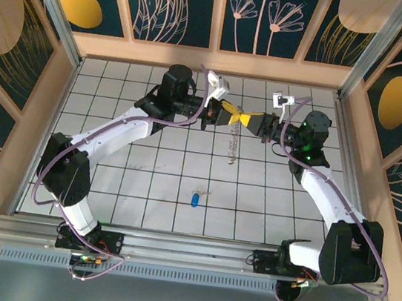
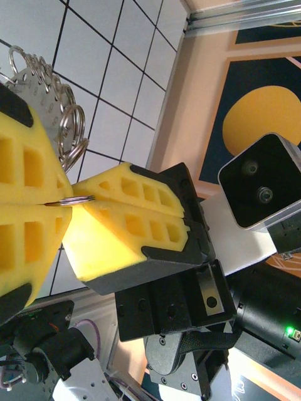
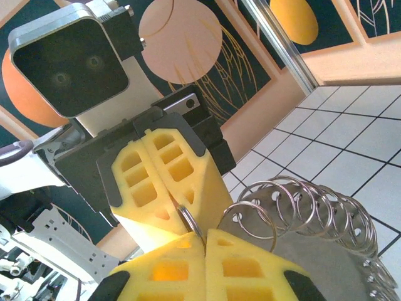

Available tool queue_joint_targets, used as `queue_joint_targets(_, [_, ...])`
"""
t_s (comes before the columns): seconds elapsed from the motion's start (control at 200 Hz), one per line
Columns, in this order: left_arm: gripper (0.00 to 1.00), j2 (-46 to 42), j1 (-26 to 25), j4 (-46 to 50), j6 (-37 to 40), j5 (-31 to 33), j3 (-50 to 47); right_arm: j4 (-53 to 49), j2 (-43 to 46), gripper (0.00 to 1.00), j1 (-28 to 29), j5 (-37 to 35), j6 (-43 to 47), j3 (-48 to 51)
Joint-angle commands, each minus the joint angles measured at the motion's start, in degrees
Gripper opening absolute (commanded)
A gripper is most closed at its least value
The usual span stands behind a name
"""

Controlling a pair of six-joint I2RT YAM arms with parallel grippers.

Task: Put the keys on the keyring

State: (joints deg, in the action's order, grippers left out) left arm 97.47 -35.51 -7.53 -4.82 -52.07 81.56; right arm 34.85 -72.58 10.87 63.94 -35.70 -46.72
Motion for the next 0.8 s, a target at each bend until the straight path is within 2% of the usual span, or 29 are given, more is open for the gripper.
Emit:
queue_joint_targets(0.0, [0.00, 0.39, 0.09, -2.53, -0.10, -1.18, 1.68, 3.95, 0.46, 0.00, 0.86, 0.88, 0.20, -2.59])
queue_joint_targets(0.06, [0.00, 0.42, 0.08, -2.57, -0.10, -1.43, 1.56, 3.95, 0.54, 0.00, 0.80, 0.83, 0.28, -2.54])
queue_joint_targets(0.115, [0.00, 0.40, 0.08, -2.53, -0.19, -1.90, 1.58, 3.78, 0.59, 0.11, 0.73, 0.51, 0.41, -2.74])
queue_joint_targets(0.21, [0.00, 0.41, 0.09, -2.28, -0.25, -2.95, 1.55, 3.68, 0.76, 0.23, 0.45, 0.39, 0.46, -3.09])
queue_joint_targets(0.43, [0.00, 0.35, 0.06, -1.44, -0.02, -6.17, 1.63, 3.83, 2.38, 0.36, -1.11, 1.95, 0.15, -3.56])
queue_joint_targets(0.601, [0.00, 0.41, 0.08, -0.25, 1.03, -8.27, 2.22, 5.32, 5.41, 0.40, -3.54, 2.09, -1.64, -2.41])
queue_joint_targets(0.796, [0.00, 2.85, 0.24, 4.47, 4.67, -11.31, 5.78, 5.03, 7.08, 0.41, -4.02, 1.80, -1.55, -1.75])
